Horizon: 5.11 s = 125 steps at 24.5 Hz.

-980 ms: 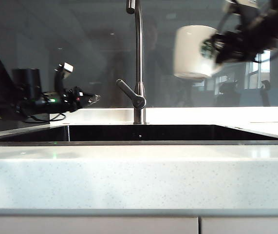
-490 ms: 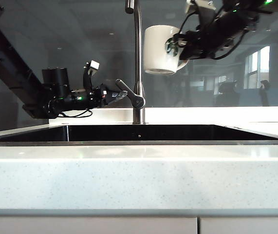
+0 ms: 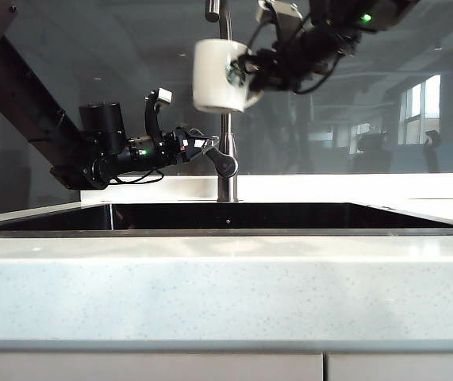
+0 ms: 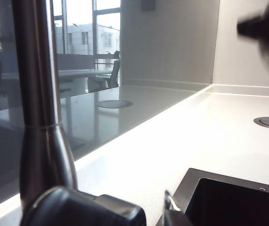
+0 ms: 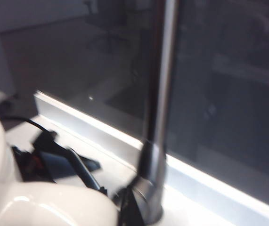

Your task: Pick up the mug next to the sink, go to the faucet to get some water, pour the water into the sink, and finally put the mug back to its place.

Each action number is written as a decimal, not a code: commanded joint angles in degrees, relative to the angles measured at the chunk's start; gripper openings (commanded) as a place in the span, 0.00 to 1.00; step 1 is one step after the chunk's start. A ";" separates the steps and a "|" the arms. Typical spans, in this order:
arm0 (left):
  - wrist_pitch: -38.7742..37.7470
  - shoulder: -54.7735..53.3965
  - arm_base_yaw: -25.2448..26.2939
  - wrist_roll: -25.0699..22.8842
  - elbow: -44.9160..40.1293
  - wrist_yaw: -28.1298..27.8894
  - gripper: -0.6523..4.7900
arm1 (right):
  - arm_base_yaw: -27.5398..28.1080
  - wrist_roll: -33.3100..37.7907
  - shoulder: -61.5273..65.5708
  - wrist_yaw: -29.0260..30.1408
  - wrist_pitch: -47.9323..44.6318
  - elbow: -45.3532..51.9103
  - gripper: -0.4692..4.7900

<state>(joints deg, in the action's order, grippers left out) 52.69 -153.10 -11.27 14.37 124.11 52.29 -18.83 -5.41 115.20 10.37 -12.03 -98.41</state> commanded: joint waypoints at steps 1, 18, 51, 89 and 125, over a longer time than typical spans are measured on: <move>1.97 0.35 -0.24 2.05 0.24 0.57 0.56 | -0.83 0.72 -0.52 0.39 -3.39 -3.19 0.07; 14.23 0.39 -0.24 18.38 0.22 12.81 0.56 | -0.85 0.72 -0.52 0.00 -4.96 -4.83 0.07; 0.96 0.39 -0.09 -0.92 0.24 3.08 0.56 | -0.83 0.77 -0.55 0.00 -4.46 -4.83 0.07; 3.76 0.61 6.34 1.05 0.15 6.01 0.63 | 1.25 -13.03 -0.61 -8.02 5.79 -4.83 0.07; 30.69 0.85 10.62 37.07 0.22 25.73 0.56 | -4.07 -87.06 -2.23 -34.51 12.83 -4.70 0.07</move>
<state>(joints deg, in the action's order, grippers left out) 81.32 -152.66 -0.64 51.11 124.18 78.04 -22.59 -89.54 114.50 -23.16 4.95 -102.30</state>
